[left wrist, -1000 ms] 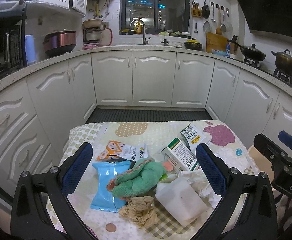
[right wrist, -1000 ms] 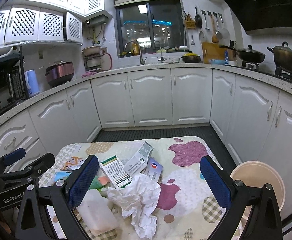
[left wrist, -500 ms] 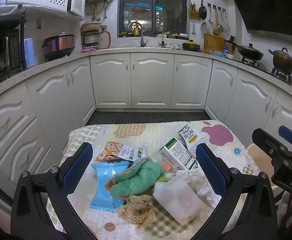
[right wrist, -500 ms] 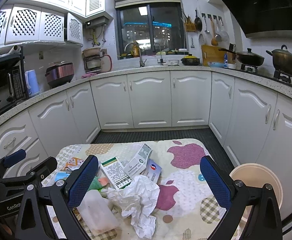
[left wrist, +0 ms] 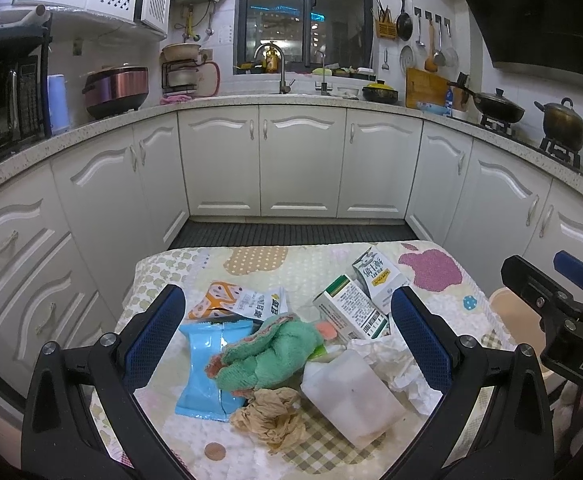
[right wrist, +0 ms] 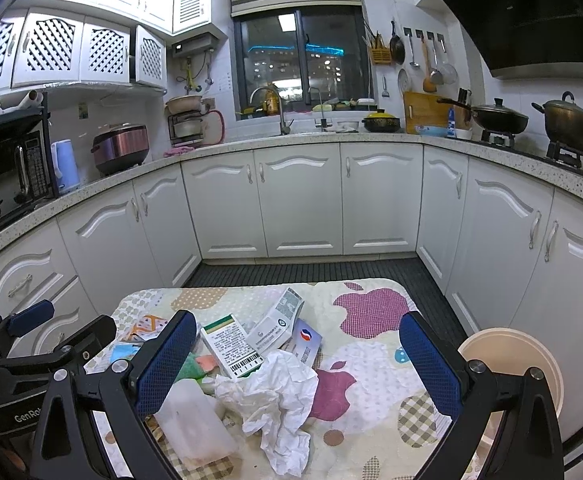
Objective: Collect trash
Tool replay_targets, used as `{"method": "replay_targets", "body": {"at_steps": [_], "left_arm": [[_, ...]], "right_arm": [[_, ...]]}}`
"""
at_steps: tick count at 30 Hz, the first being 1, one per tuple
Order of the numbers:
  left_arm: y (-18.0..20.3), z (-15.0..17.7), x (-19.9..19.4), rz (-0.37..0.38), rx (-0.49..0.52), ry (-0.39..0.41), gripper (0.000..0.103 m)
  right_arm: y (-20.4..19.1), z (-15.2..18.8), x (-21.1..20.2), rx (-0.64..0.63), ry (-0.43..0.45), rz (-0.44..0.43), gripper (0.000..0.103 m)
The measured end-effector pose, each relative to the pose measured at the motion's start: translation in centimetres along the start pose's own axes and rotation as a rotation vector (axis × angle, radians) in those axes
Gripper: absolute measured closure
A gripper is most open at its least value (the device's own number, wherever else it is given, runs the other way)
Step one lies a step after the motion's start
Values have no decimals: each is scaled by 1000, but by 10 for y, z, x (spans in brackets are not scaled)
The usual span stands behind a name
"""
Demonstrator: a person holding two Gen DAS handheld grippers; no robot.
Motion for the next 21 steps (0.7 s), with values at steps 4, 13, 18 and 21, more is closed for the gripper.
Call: {"method": "replay_targets", "body": {"at_steps": [4,13,18,21], "left_arm": [[0,0,0,1,-2,1,0],[-2,1,3,-5,-4,-10,0],[-3,1,4,-8,-3,-7,0],[-3,2,4,-6,-4,-9,0]], "right_arm": [[0,-1,0,-1,0,0,2],[2,-1,0,0,-3,1,2],[2,-2,1,0,-5,2,2],[3,-2,1,-2,-4,4,2]]}}
Point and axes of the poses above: each gripper's, at about its wrist camera, not at the fingertips, and x roughly the way its jaws point, y to its right, z to its underside, the point moved 3 cm from there along x, roughly the way its jaws point, and after that the axes turned 2 degrees about z, right-handed, at the moved point
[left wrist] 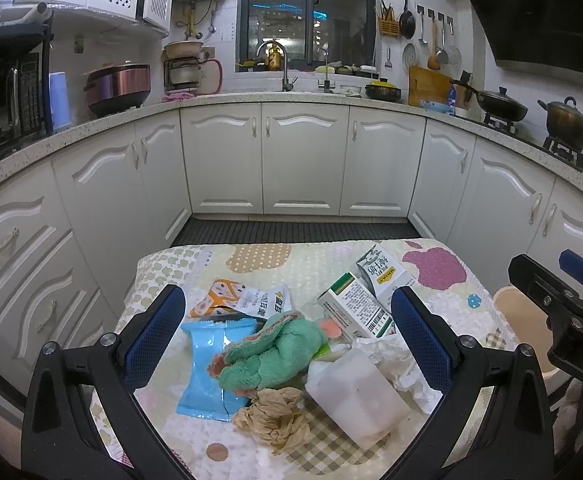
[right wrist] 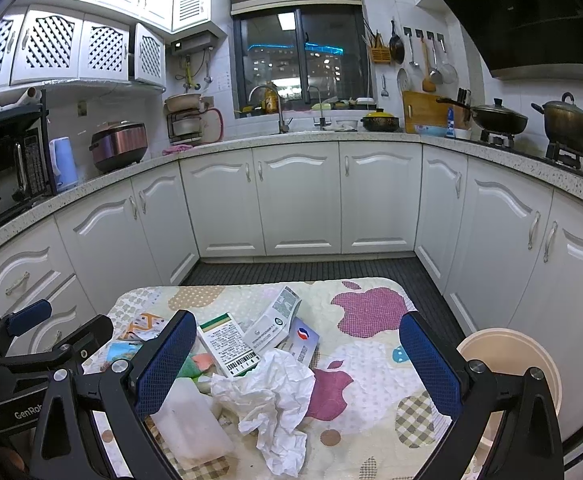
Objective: Collect trash
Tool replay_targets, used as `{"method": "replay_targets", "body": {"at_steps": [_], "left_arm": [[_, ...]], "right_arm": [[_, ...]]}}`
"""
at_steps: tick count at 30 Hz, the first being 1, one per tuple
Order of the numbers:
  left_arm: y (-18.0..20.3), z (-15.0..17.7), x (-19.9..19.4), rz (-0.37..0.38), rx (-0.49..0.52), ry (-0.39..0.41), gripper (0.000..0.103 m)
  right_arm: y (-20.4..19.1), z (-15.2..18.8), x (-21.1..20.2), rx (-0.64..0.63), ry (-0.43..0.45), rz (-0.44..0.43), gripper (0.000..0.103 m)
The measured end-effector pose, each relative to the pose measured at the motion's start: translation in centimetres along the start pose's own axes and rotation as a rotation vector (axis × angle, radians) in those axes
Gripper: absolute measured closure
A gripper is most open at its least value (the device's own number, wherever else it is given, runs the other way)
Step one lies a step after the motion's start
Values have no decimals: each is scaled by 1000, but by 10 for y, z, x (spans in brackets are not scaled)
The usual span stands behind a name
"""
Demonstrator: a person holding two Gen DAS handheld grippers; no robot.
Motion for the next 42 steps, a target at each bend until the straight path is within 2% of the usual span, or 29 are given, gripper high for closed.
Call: {"method": "replay_targets", "body": {"at_steps": [35,42], "left_arm": [[-2,3,7,-1,-3,-9,0],[-7,3,16,-3,-6,-28,0]], "right_arm": [[5,-1,9,-12,-14,2,2],[2,4,17,-14,-44,-1,2]]}}
Point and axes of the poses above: each gripper's, at about its wrist camera, not at the fingertips, and x roughly the way its jaws point, y to its right, z to its underside, the point moved 3 cm from there along x, roughly the way its jaws point, and after that the axes turned 2 degrees about z, right-handed, at the moved point
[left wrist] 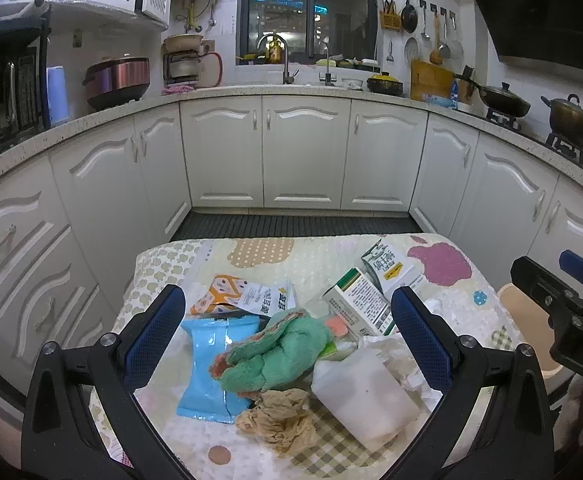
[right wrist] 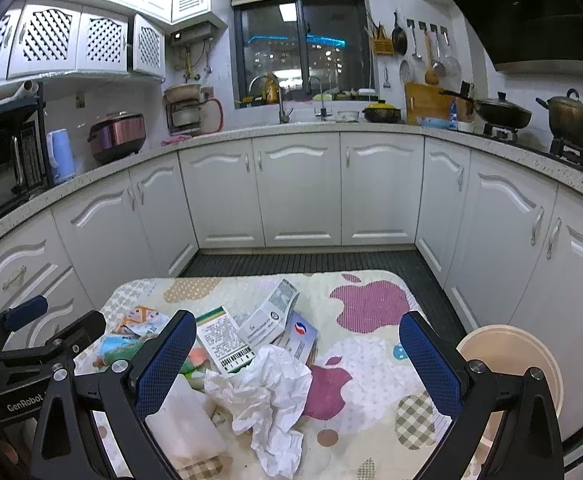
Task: Collect trash
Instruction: 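Grasp the white plastic container with the right gripper while the left grasps the green cloth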
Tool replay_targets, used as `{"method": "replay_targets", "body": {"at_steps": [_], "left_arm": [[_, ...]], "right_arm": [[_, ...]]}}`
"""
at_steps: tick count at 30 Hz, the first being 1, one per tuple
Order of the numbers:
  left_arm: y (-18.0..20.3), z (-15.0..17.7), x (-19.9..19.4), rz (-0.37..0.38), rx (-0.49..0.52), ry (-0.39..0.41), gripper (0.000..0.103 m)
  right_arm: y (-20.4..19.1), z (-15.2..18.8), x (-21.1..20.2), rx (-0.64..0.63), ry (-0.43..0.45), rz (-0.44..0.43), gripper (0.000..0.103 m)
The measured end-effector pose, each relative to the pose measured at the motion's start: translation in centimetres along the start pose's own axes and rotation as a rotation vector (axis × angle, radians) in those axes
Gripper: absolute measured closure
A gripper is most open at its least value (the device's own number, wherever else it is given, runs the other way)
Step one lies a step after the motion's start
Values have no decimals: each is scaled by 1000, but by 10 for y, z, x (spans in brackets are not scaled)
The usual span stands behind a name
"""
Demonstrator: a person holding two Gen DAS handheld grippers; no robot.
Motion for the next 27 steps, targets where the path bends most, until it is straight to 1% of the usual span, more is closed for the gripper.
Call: {"method": "replay_targets", "body": {"at_steps": [4,9,12,16,19,23,27], "left_arm": [[-6,3,6,1,-5,-21,0],[-25,7,13,38,-20,-79,0],[-49,8,18,58,-48,-119,0],[-75,14,23,72,-55,-178,0],[-87,22,27,110,-64,-228,0],[-98,36,38,158,-97,-302,1],[-97,40,50,182,-97,-336,1]], "right_arm": [[-5,2,7,-9,-23,-14,2],[-11,9,15,-29,-66,-56,2],[-18,17,22,-40,-114,-123,2],[-35,31,34,-50,-192,-257,2],[-56,43,41,-104,-237,-327,2],[-83,59,50,-192,-277,-375,2],[-99,73,65,-239,-307,-384,2]]}}
Point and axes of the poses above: each gripper's, at about its wrist camera, not at the fingertips, and x roughly the way its jaws point, y to its right, z to its underside, the point moved 3 cm from there along x, roughly the way its jaws point, and after that the axes turned 2 degrees about z, right-handed, at the moved point
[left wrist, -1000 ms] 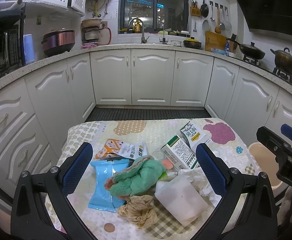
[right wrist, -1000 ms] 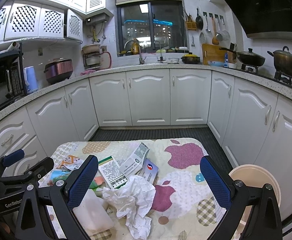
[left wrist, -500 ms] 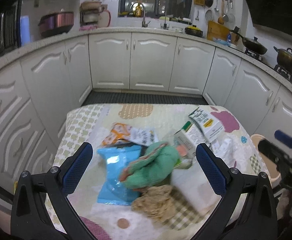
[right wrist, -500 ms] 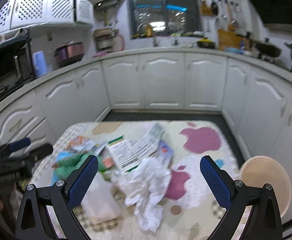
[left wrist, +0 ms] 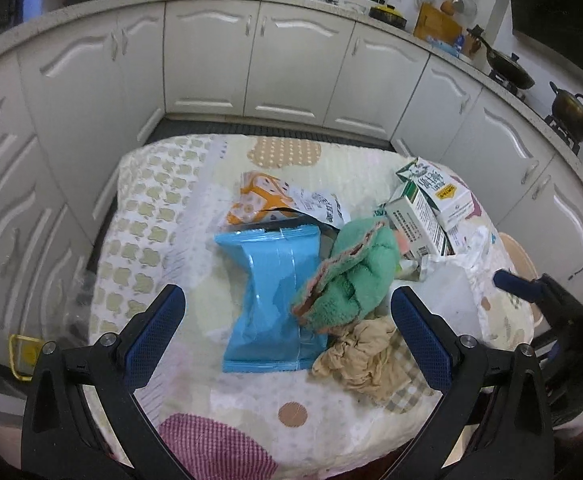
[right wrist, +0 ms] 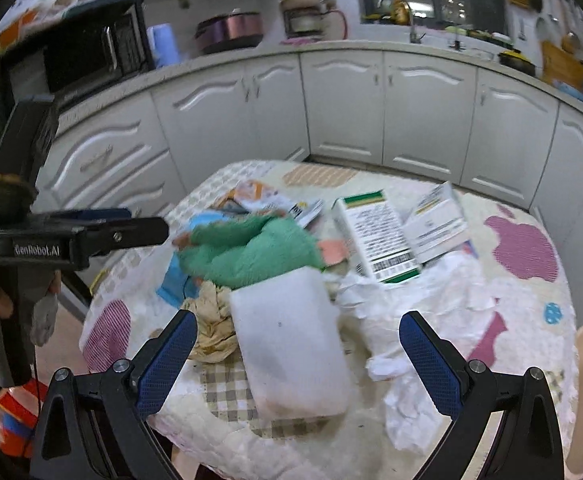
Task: Collect trash
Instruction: 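Grasp the white plastic container with the right gripper while the left grasps the green cloth, then lift the white container and green cloth and carry both toward the beige bin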
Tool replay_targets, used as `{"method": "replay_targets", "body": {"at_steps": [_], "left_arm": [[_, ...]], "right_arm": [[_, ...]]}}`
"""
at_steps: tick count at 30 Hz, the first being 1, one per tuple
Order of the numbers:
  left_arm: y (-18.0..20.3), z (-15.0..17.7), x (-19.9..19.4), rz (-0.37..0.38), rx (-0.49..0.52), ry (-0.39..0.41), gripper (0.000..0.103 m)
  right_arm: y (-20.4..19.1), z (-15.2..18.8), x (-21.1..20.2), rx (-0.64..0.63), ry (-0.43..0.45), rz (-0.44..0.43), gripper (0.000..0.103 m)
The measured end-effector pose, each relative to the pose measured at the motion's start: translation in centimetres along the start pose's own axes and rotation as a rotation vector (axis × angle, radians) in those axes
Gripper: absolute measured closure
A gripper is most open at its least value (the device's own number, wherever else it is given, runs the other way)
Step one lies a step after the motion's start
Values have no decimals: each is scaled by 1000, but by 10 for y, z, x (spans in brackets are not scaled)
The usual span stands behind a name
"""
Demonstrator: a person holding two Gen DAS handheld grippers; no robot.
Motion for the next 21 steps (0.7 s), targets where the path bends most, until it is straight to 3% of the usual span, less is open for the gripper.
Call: {"method": "replay_targets", "body": {"at_steps": [3,6,8,11,13,14,16,19,21], "left_arm": [[6,-7,13,15,16,-10,1],[20,-14,25,33,70,-24,4],[28,-18,33,34,109,-37,10],[42,-21,51,27,176,-86,32],[46,-20,61,24,196,-118,61],[48,-21,63,33,197,-125,66],[52,-22,63,40,207,-120,86],[58,-25,53,29,223,-96,97],[60,-27,42,53,211,-76,98]], "right_arm": [[-1,6,12,2,-33,-27,17],[3,13,23,14,-74,-49,42],[5,16,24,27,-76,-62,43],[10,18,16,55,-61,-81,44],[12,17,10,61,-52,-88,44],[13,16,6,60,-47,-87,44],[15,14,-3,55,-30,-88,44],[19,11,-17,61,-6,-96,44],[24,8,-26,70,9,-100,44]]}}
Point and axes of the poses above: each gripper's, at about its wrist camera, not at the fingertips, and x roughly the way its jaws point, y to its right, z to its underside, the point moved 3 cm from there along x, roughly the way its jaws point, and after that the axes turned 2 degrees about z, right-handed, at the moved point
